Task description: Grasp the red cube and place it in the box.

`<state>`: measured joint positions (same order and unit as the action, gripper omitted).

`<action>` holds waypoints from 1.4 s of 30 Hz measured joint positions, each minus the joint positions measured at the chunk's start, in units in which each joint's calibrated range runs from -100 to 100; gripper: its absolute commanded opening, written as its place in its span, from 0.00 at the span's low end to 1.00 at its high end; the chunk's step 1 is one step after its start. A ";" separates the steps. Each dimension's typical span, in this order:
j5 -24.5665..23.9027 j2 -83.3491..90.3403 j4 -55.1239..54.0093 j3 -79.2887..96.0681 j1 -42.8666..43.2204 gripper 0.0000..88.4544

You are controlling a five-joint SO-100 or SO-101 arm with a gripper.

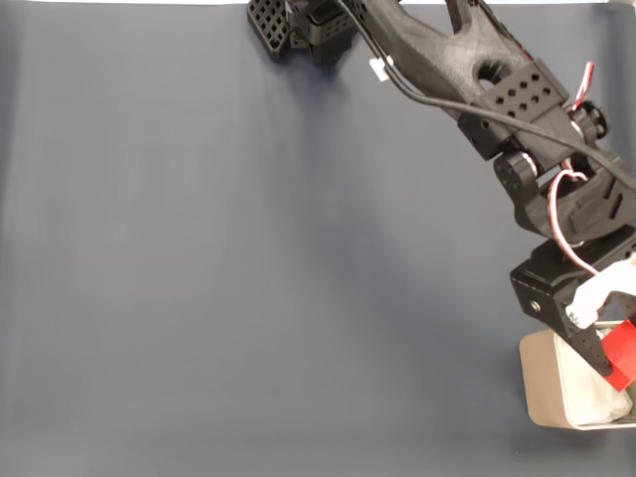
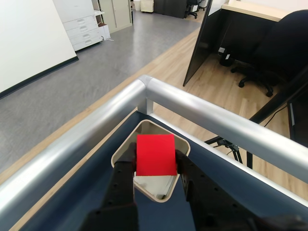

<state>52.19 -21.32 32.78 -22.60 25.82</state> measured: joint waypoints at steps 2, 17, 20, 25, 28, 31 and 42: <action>0.05 -0.61 0.00 -0.54 0.00 0.07; -0.59 -2.08 0.00 -0.63 0.07 0.07; -0.63 -2.52 0.00 -0.63 0.07 0.07; -0.63 -2.61 0.00 -0.63 0.00 0.08; -0.63 -2.61 0.00 -0.63 0.15 0.08; -0.63 -2.61 0.00 -0.63 0.00 0.08; -0.63 -2.61 0.00 -0.63 0.00 0.14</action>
<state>51.55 -23.93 32.78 -23.24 25.82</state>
